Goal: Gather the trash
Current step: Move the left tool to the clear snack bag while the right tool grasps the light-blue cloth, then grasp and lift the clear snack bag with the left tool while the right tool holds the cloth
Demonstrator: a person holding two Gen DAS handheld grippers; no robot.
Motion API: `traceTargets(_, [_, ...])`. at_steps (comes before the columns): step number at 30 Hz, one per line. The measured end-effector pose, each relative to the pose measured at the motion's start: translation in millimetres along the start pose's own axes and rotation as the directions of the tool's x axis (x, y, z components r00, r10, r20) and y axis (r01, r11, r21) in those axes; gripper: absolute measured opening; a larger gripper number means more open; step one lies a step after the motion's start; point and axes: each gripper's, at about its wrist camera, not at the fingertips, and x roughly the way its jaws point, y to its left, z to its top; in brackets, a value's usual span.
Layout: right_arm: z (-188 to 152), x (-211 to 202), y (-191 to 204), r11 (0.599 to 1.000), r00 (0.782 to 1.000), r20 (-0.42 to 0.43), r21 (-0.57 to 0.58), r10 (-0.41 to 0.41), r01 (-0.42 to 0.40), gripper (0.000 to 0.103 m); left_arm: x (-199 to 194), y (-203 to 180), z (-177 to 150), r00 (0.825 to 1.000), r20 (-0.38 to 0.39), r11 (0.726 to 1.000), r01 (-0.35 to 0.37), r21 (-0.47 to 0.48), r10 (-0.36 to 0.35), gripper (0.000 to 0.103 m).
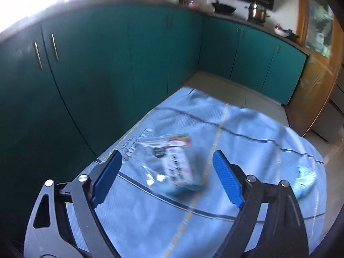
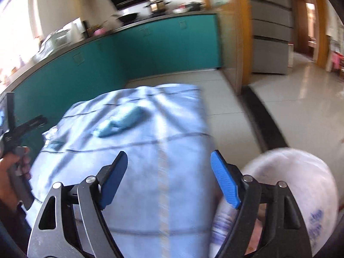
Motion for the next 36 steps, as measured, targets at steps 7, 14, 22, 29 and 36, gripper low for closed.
traceTargets(7, [51, 111, 70, 0.997, 0.990, -0.126, 0.057, 0.063, -0.057, 0.084, 34, 5, -1, 0.995, -0.070, 0.995, 0.071, 0.072, -0.066, 0.090])
traceTargets(14, [58, 186, 102, 0.991, 0.970, -0.208, 0.017, -0.124, 0.131, 0.080, 52, -5, -6, 0.980, -0.140, 0.983, 0.153, 0.099, -0.139, 0.091])
traceTargets(22, [42, 160, 101, 0.992, 0.976, -0.182, -0.074, -0.118, 0.106, 0.035, 54, -27, -20, 0.974, -0.161, 0.952, 0.197, 0.233, -0.162, 0.061])
traceTargets(29, [7, 83, 80, 0.994, 0.993, -0.116, -0.111, -0.031, 0.018, 0.035, 34, -33, -29, 0.952, -0.183, 0.914, 0.290, 0.283, -0.246, 0.042])
traceTargets(36, [-30, 40, 60, 0.993, 0.989, -0.137, -0.093, 0.056, -0.069, 0.035, -12, -42, -61, 0.880, -0.278, 0.790, 0.471, 0.393, -0.385, 0.042])
